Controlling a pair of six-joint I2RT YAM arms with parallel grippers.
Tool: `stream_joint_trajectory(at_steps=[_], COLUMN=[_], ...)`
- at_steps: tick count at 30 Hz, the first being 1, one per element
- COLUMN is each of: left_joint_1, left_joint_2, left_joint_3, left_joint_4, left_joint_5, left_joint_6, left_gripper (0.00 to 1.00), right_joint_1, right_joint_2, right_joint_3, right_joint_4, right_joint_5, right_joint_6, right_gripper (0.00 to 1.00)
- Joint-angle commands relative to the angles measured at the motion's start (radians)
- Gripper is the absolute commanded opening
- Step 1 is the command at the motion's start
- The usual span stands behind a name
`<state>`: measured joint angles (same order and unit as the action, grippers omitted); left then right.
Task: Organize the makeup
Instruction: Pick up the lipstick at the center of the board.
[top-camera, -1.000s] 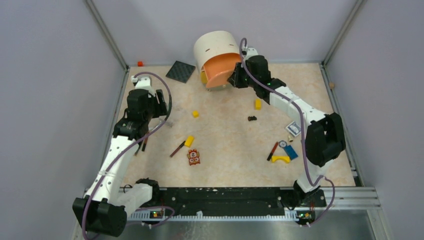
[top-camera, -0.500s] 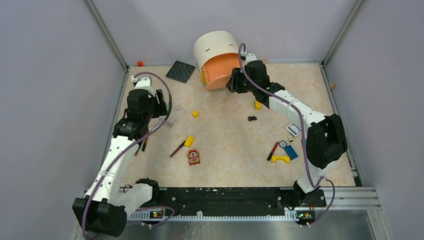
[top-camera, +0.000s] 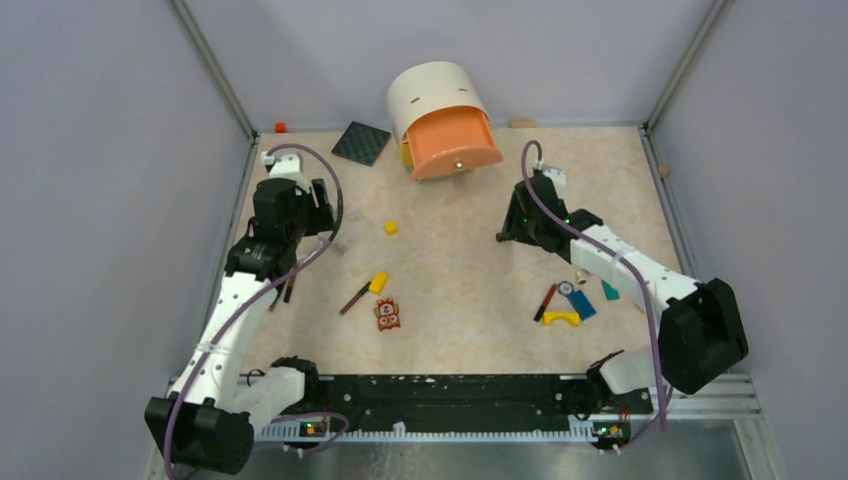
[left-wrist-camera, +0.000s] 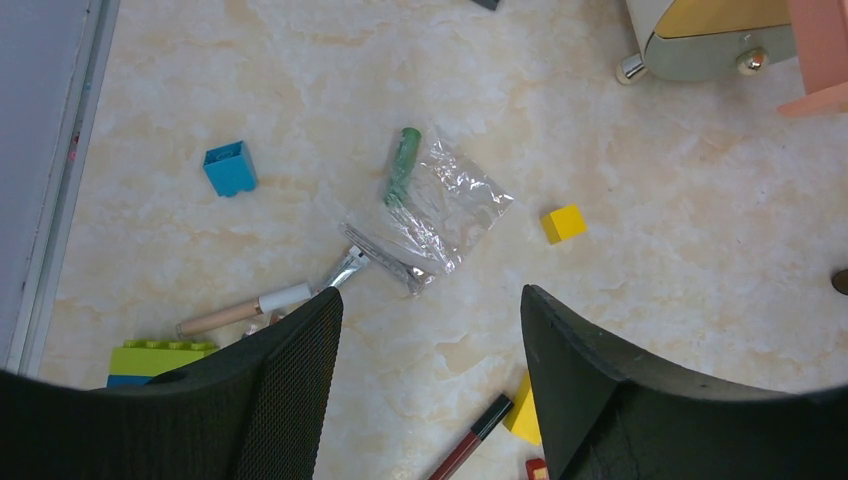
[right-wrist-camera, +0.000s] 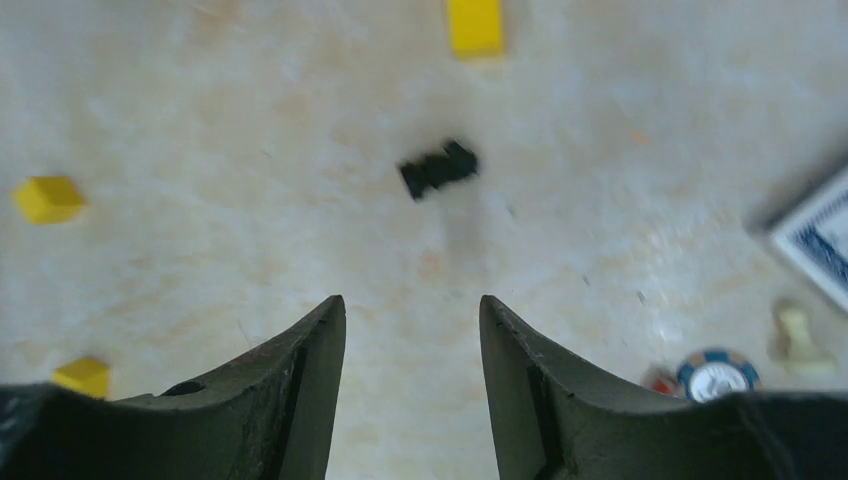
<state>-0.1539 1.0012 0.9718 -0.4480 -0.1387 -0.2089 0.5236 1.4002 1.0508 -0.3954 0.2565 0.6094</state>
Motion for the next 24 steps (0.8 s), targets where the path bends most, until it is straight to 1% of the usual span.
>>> stream_joint_trajectory(at_steps=[1, 5, 9, 12, 16, 24], left_joint_1=[0.007, 0.007, 0.007, 0.007, 0.007, 0.007], left_joint_2=[-0.023, -0.021, -0.023, -0.022, -0.022, -0.020], left_joint_3=[0.001, 0.001, 0.000, -0.001, -0.001, -0.002], left_joint_4=[0.035, 0.037, 0.035, 0.035, 0.034, 0.035], left_joint_5=[0.002, 0.007, 0.008, 0.011, 0.012, 0.013], left_joint_6=[0.008, 0.007, 0.006, 0.006, 0.006, 0.006], left_gripper=[0.72, 0.72, 0.72, 0.72, 0.72, 0.72], right_joint_1=[0.010, 0.010, 0.010, 0.010, 0.010, 0.010], right_joint_2=[-0.053, -0.111, -0.138, -0.125, -0.081, -0.048], right_joint_3=[-0.135, -0.238, -0.254, -0.250, -0.253, -0.311], right_joint_4=[-0.233, -0.263, -0.304, -0.314, -0.302, -0.264], right_joint_5=[0.115, 0.143, 0.190, 0.195, 0.157, 0.121], right_joint_6=[0.243, 0.321, 0.337, 0.328, 0.316, 0.330], right_gripper=[0.51, 0.51, 0.51, 0.51, 0.49, 0.47])
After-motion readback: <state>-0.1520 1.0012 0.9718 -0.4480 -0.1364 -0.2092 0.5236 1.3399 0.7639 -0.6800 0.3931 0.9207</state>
